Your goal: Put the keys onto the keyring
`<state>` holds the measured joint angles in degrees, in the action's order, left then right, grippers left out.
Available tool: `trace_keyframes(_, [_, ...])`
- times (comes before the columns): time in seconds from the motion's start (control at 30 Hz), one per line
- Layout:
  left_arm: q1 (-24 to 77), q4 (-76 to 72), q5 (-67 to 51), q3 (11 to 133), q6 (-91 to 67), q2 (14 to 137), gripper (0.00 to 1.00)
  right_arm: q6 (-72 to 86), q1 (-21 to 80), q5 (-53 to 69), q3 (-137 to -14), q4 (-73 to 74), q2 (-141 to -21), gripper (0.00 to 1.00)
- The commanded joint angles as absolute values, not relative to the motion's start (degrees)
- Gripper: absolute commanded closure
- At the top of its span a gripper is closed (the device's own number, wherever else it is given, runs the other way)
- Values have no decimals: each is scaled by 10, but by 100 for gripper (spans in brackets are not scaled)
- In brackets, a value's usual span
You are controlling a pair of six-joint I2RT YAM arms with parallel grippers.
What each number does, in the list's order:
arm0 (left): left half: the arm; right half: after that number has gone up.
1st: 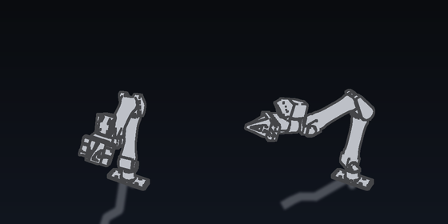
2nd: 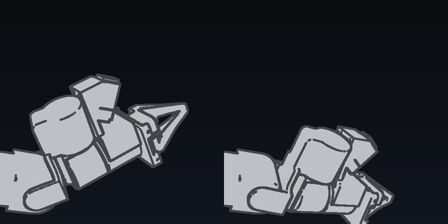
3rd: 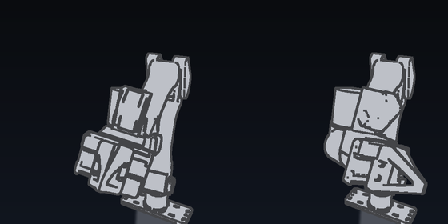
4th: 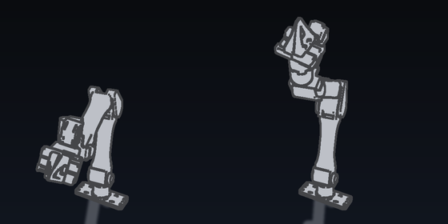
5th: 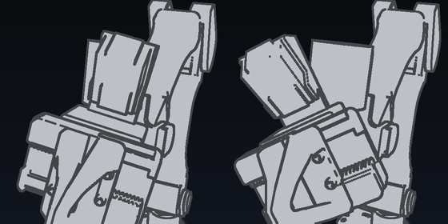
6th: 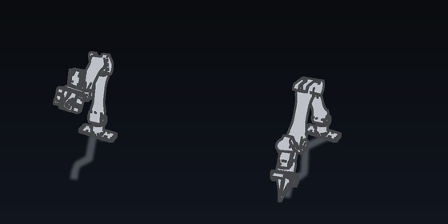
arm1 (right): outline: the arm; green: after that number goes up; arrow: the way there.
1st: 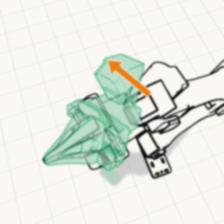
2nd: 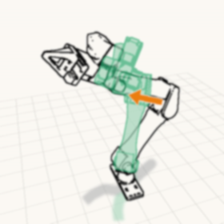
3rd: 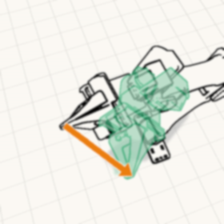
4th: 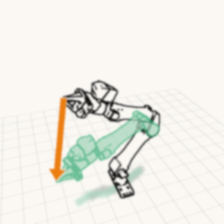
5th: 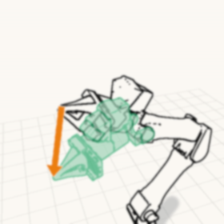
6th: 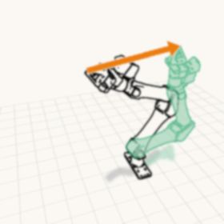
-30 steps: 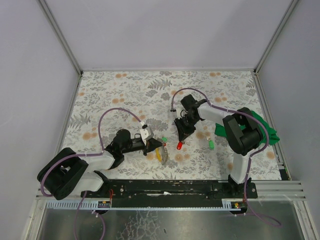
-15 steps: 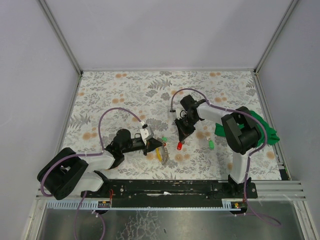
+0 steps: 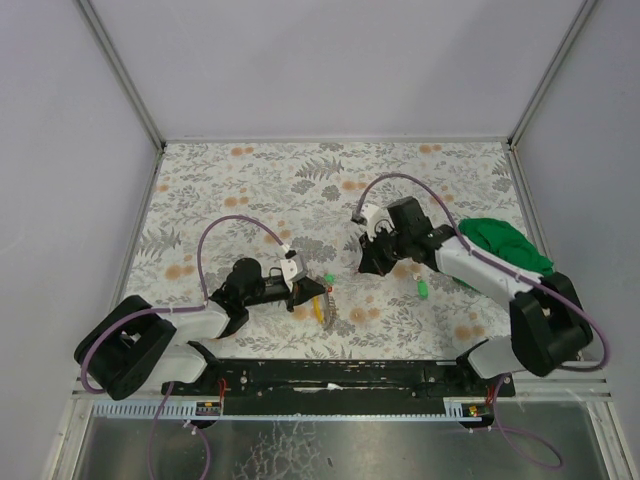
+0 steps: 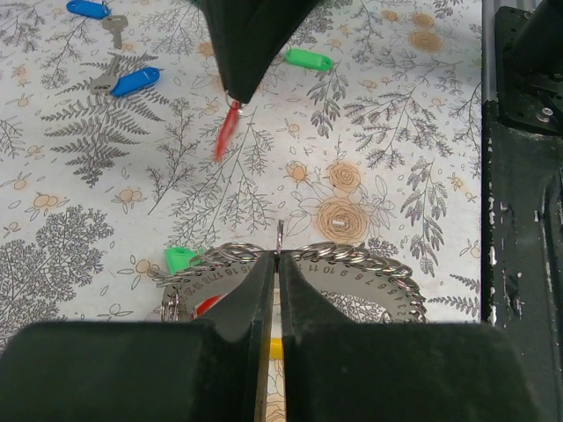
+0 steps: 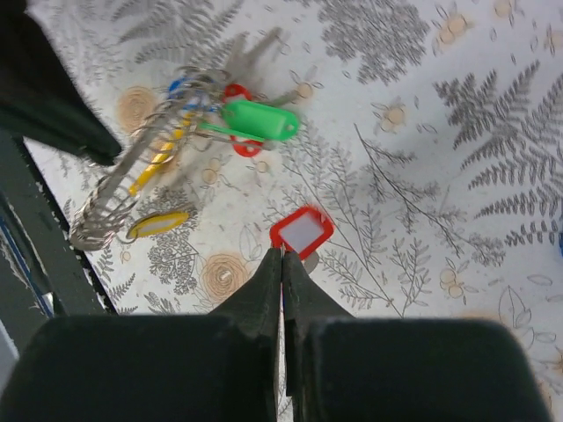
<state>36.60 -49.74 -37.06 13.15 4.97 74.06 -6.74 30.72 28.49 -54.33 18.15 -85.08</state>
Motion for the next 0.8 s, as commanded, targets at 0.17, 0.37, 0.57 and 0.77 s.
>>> trace_keyframes(0.17, [368, -543, -417, 136, 88, 709, 100, -174, 317, 430, -378, -109, -699, 100])
trace_keyframes(0.37, [368, -532, -452, 151, 116, 715, 100, -216, 317, 487, -334, -171, -667, 100])
trace_keyframes(0.57, [368, -501, -485, 180, 153, 737, 100, -235, 317, 532, -295, -235, -666, 100])
trace_keyframes(0.77, [368, -463, -497, 188, 184, 748, 100, -265, 326, 565, -252, -293, -644, 100])
